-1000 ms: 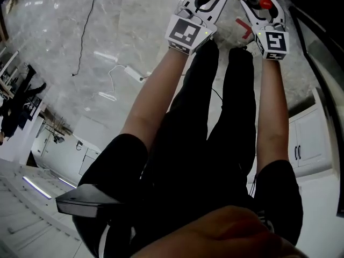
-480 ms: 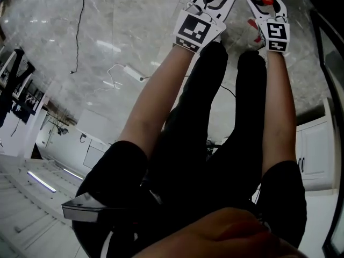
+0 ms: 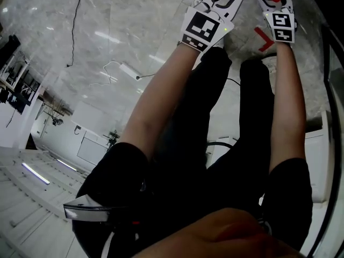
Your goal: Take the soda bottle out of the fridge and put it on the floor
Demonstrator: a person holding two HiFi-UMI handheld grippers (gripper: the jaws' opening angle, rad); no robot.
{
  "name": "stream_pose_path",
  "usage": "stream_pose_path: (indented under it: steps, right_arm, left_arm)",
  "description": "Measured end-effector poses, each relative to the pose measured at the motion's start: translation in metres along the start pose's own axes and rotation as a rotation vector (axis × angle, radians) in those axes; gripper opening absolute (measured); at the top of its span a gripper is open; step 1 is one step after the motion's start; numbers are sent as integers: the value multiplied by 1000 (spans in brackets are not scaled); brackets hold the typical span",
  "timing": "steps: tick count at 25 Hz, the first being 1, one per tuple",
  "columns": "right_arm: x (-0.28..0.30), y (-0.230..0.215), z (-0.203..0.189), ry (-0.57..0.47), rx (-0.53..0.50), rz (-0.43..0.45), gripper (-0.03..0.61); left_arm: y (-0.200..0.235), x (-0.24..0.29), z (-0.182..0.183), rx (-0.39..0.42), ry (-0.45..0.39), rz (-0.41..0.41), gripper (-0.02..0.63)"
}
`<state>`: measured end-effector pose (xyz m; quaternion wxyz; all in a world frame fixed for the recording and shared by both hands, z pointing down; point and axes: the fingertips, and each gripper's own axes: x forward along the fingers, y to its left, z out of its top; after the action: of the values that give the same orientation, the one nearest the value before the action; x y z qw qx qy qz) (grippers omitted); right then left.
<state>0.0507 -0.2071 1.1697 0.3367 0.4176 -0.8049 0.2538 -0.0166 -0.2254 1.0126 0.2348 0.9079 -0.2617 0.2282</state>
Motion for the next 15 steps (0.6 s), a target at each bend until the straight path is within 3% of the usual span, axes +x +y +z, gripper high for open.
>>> stream_pose_path:
  steps: [7,15]
  right_arm:
    - [19,9,-5,26,-76,4,319]
    - [14,25,14,33,-62,84,321]
  left_arm:
    - [3,0,-5,-10,-10,9,-5]
    - [3,-12,21,-9,-39,23,-5]
